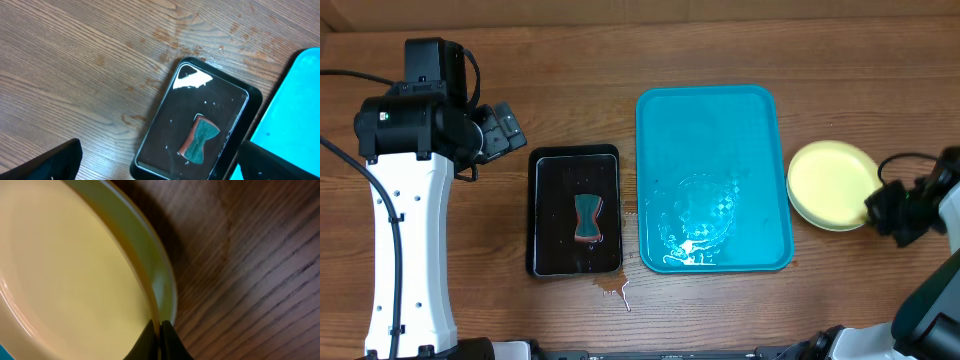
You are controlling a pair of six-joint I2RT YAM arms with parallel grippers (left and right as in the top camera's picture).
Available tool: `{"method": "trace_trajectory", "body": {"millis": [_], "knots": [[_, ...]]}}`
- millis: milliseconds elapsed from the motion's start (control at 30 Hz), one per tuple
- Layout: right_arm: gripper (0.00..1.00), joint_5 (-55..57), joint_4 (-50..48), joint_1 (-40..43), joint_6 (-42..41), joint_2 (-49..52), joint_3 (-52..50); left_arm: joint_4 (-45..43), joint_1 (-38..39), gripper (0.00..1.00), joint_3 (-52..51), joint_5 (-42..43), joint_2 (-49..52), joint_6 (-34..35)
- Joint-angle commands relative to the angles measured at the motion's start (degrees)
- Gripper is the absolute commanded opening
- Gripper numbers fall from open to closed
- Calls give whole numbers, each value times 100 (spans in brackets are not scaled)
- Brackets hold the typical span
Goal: Clean dirty plates on tray and stack at the side
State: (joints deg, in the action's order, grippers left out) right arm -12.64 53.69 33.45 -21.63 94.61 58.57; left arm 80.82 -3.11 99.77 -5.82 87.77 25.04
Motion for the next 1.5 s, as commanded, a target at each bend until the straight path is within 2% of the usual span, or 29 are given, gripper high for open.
{"method": "trace_trajectory", "body": {"millis": [0,67,100,133,167,200,233,333,500,633,733,767,800,933,1100,1267,1467], "knots": [[4,-109,-205,37,37,-94,-212,-4,-24,100,50,-72,-39,-107],[4,-96,-203,35,31,-96,-205,-4,-24,100,50,-72,-39,-107],[7,-98,-199,37,11,-96,-188,-4,-24,100,50,-72,-39,-107],[31,-98,-175,37,-17,-98,-168,-4,-24,100,50,-72,-39,-107],[50,-96,-72,37,-72,-122,-114,-4,-24,100,50,-72,-39,-107],[62,-96,22,35,-70,-166,-55,-4,-24,100,50,-72,-39,-107],[65,-98,98,31,-70,-225,2,-4,-24,100,50,-72,-39,-107],[67,-332,354,-72,15,-592,164,-4,-24,100,50,-72,-39,-107],[66,-1290,514,-737,765,-1703,201,-4,-24,100,50,-72,-39,-107],[65,-2055,476,-1827,1499,-2778,201,-4,-24,100,50,-72,-39,-107],[66,-2081,400,-2824,1740,-3462,201,-4,-24,100,50,-72,-39,-107],[79,-1974,337,-3261,1740,-3720,201,-4,-24,100,50,-72,-39,-107],[100,-1906,289,-3517,1735,-3851,201,-4,-24,100,50,-72,-39,-107],[100,-1937,175,-4297,1696,-4166,201,-4,-24,100,50,-72,-39,-107],[100,-1941,199,-4697,1696,-4159,195,-4,-24,100,50,-72,-39,-107],[100,-1834,229,-4612,1707,-4166,195,-4,-24,100,50,-72,-39,-107],[100,-743,-680,-4590,1720,-4706,127,-4,-24,100,50,-72,-39,-107]]}}
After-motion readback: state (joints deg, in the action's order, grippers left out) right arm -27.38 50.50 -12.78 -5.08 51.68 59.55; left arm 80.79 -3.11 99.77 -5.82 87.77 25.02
